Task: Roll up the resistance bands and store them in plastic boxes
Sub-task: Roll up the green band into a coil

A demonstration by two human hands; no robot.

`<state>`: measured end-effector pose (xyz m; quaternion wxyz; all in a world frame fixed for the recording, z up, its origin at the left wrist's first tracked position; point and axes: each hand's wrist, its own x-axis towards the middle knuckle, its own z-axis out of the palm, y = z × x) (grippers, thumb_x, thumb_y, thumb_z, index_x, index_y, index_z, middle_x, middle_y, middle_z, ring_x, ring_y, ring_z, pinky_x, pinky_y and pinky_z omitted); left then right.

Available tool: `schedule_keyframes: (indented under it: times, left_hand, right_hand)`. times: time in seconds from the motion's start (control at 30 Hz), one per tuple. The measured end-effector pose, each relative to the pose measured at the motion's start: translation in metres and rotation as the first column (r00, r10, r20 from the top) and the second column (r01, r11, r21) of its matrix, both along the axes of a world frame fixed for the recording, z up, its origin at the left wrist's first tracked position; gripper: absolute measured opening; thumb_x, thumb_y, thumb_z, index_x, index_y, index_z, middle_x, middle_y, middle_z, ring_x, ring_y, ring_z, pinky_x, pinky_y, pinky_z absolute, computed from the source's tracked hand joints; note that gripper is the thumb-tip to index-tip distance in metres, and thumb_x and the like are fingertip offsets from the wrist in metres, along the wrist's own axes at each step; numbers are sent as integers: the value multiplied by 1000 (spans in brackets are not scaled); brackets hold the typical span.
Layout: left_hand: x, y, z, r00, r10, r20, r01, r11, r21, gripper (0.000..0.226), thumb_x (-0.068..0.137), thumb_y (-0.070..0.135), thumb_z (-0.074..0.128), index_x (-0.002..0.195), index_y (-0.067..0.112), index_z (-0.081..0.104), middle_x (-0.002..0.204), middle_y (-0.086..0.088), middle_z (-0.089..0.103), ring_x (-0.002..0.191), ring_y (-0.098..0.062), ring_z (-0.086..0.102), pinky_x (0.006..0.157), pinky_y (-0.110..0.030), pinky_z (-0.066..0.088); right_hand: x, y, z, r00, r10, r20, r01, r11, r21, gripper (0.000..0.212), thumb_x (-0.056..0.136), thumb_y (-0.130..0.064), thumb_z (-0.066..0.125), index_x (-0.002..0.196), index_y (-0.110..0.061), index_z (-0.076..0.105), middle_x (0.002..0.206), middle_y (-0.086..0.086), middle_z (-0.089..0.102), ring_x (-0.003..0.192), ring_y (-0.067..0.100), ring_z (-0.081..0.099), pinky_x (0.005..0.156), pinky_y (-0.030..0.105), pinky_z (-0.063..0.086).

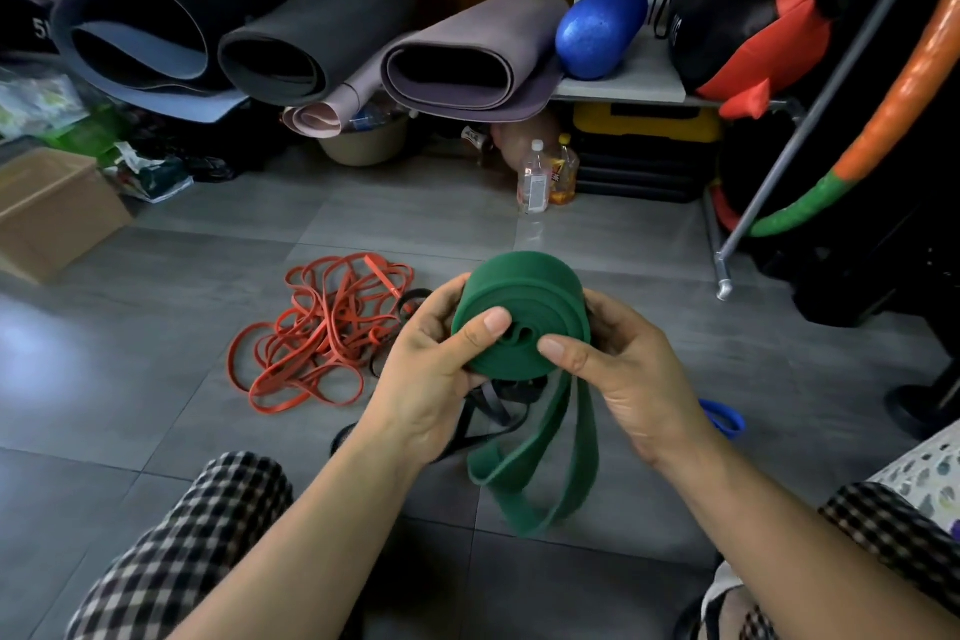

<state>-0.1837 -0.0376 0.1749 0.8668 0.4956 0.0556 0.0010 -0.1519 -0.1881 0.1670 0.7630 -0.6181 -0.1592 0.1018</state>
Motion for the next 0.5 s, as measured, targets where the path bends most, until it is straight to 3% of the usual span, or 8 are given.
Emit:
schedule_keyframes:
  times: [0.07,0.13,0.2,0.23,0.3,0.4,0.5]
  left_hand:
    - [2,5,1,997,-64,-31,66,997,39,41,67,11,62,108,12,58,95,-5,70,85,-18,68,69,-30,58]
    - [4,15,3,994,-106,-31,110,952,285,44,63,14,67,106,19,58,101,0,67,91,-13,66,75,-26,56]
    - [6,25,5,987,-159,-4,125,766,630,54,59,21,74,108,35,55,112,9,61,100,-5,61,84,-21,53]
    - [6,28,7,978,-208,-9,150,674,724,58,59,20,77,108,40,53,114,11,59,102,-3,59,86,-21,51]
    - [4,28,7,954,-299,-19,201,592,781,54,64,10,80,105,37,57,109,7,65,97,-5,63,85,-16,51]
    - [2,26,7,965,-261,23,150,622,769,43,66,4,79,98,29,63,98,2,71,91,-9,66,80,-18,53]
    - [0,25,3,985,-166,47,97,756,648,41,64,3,78,97,23,64,92,2,71,86,-12,68,73,-21,55]
  right_hand:
    - [4,-5,0,1000,15,-5,-15,999,-41,36,63,-5,69,96,-18,61,85,-11,73,84,2,68,71,13,51]
    - [7,-10,-2,1000,20,22,-17,988,-155,38,63,-11,73,98,-20,61,92,-7,72,88,4,67,76,17,53]
    - [8,-12,-5,996,56,71,-28,936,-352,44,59,-21,78,99,-26,60,99,-6,70,94,8,67,82,22,53]
    - [7,-12,-6,992,90,83,-45,899,-436,44,60,-22,80,97,-31,59,100,-8,69,94,8,67,83,24,53]
    - [4,-11,-9,985,147,89,-80,850,-521,45,62,-21,82,95,-38,57,100,-10,69,94,6,66,85,25,53]
    - [3,-9,-7,987,160,26,-133,892,-432,49,58,-25,80,101,-33,57,102,-10,68,95,3,65,84,20,51]
    - [2,-11,-5,985,155,-78,-169,953,-251,50,58,-18,74,105,-22,58,100,-6,69,94,4,66,77,17,52]
